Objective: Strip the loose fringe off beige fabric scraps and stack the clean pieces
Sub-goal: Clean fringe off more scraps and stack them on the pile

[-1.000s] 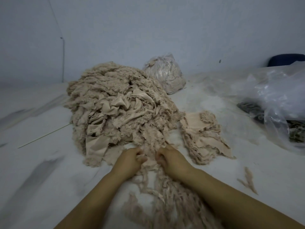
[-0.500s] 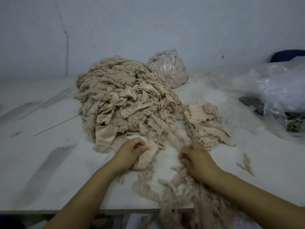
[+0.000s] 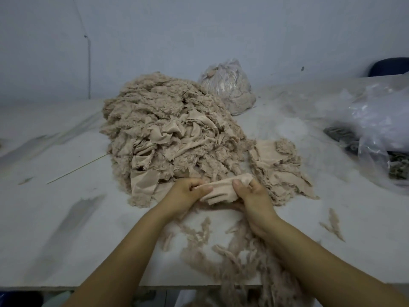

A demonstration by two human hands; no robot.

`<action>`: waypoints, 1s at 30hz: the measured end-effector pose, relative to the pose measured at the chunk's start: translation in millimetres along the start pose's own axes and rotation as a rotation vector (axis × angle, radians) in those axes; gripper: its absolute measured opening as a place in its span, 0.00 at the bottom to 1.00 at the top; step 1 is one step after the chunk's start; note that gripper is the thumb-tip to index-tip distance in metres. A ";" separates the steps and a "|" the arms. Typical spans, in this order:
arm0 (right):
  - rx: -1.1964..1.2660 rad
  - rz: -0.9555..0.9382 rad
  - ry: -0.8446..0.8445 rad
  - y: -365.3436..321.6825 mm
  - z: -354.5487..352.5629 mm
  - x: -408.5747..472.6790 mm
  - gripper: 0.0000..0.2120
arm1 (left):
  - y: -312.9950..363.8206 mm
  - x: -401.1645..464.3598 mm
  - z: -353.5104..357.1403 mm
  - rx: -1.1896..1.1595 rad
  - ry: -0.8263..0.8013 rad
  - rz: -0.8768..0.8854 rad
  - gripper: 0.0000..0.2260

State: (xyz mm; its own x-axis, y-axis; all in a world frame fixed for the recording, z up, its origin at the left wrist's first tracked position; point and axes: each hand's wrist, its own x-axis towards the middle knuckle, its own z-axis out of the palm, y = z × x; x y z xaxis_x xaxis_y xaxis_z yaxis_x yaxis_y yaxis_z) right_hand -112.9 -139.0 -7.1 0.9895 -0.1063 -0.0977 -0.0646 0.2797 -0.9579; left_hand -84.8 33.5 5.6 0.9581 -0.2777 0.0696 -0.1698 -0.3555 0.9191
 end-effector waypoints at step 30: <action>-0.773 -0.243 0.241 -59.5 -95.6 79.8 0.11 | -14.8 58.5 21.4 0.251 0.243 -0.124 0.10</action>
State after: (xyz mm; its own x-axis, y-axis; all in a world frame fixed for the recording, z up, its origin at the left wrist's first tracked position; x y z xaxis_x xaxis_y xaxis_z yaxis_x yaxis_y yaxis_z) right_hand -42.4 -255.3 16.3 0.9383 -0.3047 0.1638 -0.0110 -0.4996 -0.8662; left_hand -31.2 3.4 -12.2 0.9967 -0.0094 0.0809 -0.0709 -0.5896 0.8046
